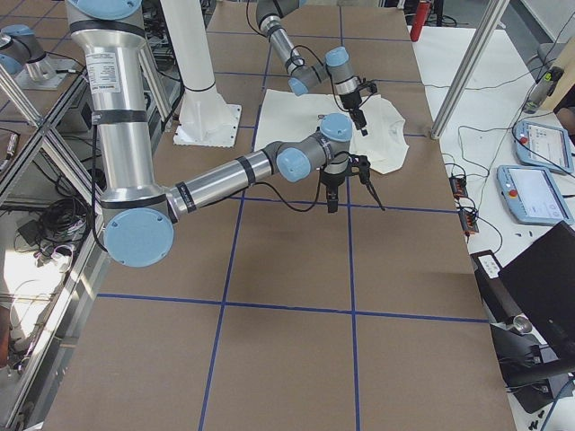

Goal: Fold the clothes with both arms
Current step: 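Release the sleeve and raise the left gripper while the right gripper approaches the shoulder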

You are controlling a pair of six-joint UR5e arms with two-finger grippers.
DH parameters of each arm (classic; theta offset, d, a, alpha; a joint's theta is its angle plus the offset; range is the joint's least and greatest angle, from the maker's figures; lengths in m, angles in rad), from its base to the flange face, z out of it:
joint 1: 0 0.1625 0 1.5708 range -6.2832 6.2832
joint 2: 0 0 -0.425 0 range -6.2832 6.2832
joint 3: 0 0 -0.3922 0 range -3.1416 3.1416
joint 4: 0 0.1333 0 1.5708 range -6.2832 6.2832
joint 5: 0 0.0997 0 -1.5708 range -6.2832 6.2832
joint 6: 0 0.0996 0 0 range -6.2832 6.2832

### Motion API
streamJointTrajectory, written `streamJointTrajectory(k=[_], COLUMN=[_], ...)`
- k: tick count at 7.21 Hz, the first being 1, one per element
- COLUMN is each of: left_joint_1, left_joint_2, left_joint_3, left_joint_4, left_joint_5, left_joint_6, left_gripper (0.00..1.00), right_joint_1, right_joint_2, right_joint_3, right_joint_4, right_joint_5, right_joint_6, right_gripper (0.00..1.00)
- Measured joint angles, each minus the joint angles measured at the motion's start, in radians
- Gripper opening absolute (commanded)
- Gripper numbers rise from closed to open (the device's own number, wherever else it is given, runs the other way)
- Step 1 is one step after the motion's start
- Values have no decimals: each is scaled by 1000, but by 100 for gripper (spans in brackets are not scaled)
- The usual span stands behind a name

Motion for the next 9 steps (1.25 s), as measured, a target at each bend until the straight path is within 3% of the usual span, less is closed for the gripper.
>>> streamJointTrajectory(k=[2, 3, 5, 7, 9], left_joint_1=[-64, -101, -188, -276, -351], left_joint_2=[22, 75, 264, 452, 556], left_joint_3=[-47, -144, -436, -727, -908], left_joint_4=[45, 116, 284, 453, 588], left_joint_5=[-116, -181, -294, -351, -377], left_joint_6=[54, 103, 233, 397, 535], left_gripper=[100, 100, 100, 100, 100], right_joint_1=[-51, -92, -162, -209, -239], right_joint_2=[96, 165, 325, 486, 626], right_joint_3=[-13, -35, -143, -304, -472], right_joint_4=[-28, -57, -95, -98, -97], right_joint_5=[-30, -72, -153, -217, -260], right_joint_6=[11, 14, 30, 39, 37], right_gripper=[100, 100, 100, 100, 100])
